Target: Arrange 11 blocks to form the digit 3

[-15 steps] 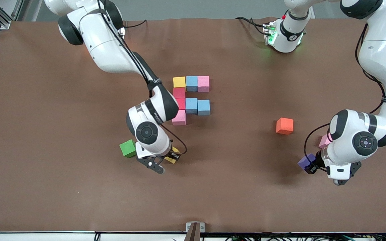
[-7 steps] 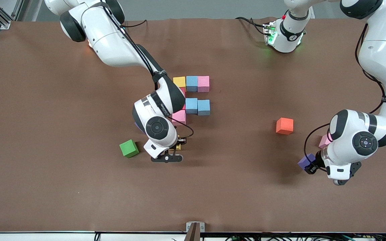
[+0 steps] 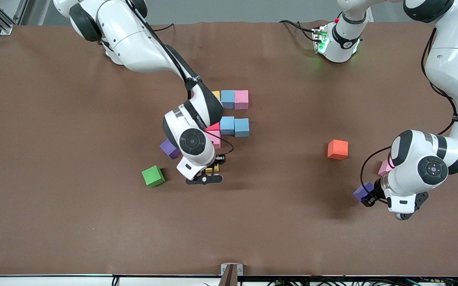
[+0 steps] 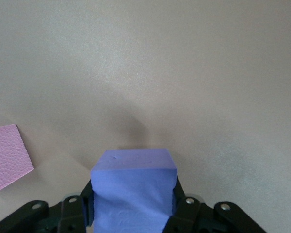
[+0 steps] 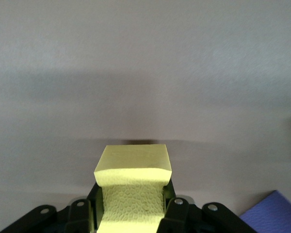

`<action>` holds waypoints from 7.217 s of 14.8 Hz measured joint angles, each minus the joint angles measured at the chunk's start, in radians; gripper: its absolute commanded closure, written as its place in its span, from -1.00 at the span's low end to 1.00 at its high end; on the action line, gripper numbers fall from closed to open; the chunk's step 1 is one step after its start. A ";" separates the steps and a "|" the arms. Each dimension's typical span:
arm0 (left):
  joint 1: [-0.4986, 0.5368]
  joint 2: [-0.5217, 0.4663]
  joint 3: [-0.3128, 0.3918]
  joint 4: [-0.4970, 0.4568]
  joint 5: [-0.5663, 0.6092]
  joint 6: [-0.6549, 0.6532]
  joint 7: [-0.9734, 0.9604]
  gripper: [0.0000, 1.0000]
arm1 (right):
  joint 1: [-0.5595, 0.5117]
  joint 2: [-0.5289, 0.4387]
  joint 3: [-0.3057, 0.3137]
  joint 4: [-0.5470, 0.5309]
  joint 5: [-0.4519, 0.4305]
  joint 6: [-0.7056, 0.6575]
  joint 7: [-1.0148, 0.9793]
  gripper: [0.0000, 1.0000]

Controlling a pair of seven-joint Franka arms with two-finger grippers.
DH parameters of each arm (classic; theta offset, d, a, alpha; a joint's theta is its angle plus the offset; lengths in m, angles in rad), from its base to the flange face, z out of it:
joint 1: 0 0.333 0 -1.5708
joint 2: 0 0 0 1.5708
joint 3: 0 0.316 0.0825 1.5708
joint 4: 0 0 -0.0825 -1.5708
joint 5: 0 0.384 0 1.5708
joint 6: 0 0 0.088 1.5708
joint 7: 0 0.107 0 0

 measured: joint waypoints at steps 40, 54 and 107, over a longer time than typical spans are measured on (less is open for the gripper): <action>0.000 0.000 0.002 0.006 0.000 0.001 0.000 0.04 | 0.057 -0.127 -0.007 -0.284 -0.054 0.203 0.121 1.00; -0.002 -0.001 -0.008 0.009 0.000 0.002 -0.028 0.03 | 0.058 -0.125 -0.007 -0.289 -0.058 0.219 0.121 0.99; -0.631 0.053 0.022 0.029 0.053 0.014 -1.466 -0.08 | -0.025 -0.208 -0.020 -0.195 -0.070 0.031 0.092 -1.00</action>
